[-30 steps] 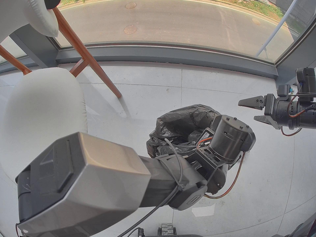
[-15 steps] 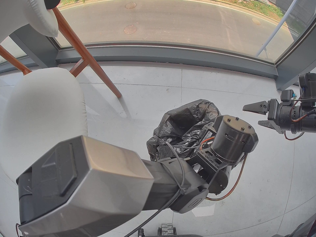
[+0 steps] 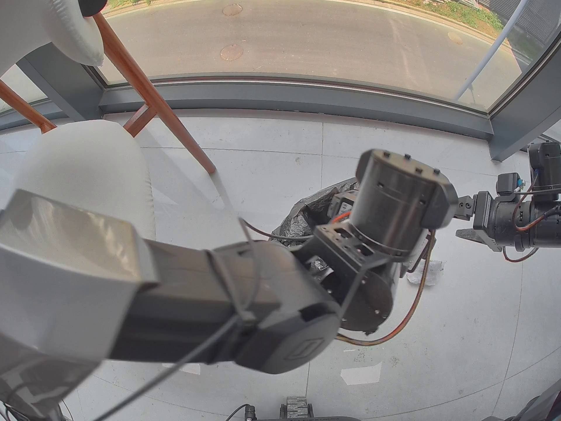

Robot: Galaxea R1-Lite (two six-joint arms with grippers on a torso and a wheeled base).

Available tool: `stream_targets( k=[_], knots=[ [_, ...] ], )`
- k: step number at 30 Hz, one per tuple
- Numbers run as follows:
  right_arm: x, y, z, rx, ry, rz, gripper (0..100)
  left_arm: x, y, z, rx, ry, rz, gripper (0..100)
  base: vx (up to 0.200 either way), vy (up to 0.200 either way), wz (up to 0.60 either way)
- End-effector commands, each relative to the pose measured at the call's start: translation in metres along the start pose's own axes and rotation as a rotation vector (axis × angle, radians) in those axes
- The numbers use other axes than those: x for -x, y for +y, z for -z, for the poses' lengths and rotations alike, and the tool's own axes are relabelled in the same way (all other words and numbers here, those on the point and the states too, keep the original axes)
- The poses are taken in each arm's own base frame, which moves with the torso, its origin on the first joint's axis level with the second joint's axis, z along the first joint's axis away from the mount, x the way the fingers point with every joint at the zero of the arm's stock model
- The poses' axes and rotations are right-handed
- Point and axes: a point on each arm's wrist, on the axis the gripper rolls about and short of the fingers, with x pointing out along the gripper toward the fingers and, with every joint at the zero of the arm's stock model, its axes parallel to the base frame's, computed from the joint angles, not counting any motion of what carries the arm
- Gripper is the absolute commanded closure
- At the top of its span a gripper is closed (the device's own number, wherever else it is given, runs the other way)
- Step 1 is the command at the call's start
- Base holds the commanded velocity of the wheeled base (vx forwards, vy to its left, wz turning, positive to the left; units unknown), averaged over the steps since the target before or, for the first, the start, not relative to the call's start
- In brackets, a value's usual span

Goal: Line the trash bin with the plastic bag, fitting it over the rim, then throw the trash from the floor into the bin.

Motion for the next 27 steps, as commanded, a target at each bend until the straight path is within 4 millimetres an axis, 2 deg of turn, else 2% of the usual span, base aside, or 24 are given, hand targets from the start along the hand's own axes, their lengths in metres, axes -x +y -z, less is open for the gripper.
stream_targets(
  k=[1, 4, 8, 14, 16, 19, 23, 27],
  knots=[
    [-0.038, 0.006, 0.021, -0.009, 0.146, 0.001, 0, 0.06, 0.047, -0.023, 0.108, 0.024, -0.008, 0, 0.0, 0.0, 0.0],
    [-0.054, 0.005, 0.028, -0.023, 0.193, 0.019, 0, 0.075, 0.057, -0.026, 0.172, 0.056, 0.049, 0, 0.0, 0.0, 0.0],
    [-0.088, 0.007, 0.037, -0.003, 0.209, 0.006, 0, 0.103, 0.08, -0.031, 0.184, 0.123, 0.159, 0, 0.0, 0.0, 0.0],
    [-0.124, 0.003, 0.038, 0.015, 0.163, 0.011, 0, 0.113, 0.088, -0.033, 0.256, 0.104, 0.126, 0, 0.0, 0.0, 0.0],
    [-0.129, 0.002, 0.037, 0.014, 0.159, 0.013, 0, 0.115, 0.088, -0.035, 0.292, 0.08, 0.127, 0, 0.0, 0.0, 0.0],
    [-0.132, 0.003, 0.034, 0.005, 0.15, 0.011, 0, 0.129, 0.094, -0.041, 0.352, 0.017, 0.151, 0, 0.0, 0.0, 0.0],
    [-0.141, 0.013, 0.025, -0.052, 0.121, -0.011, 0, 0.146, 0.101, -0.012, 0.329, 0.079, 0.15, 0, 0.0, 0.0, 0.0],
    [-0.151, 0.02, 0.015, -0.066, 0.083, -0.014, 0, 0.161, 0.109, -0.004, 0.331, 0.081, 0.164, 0, 0.0, 0.0, 0.0]
  ],
)
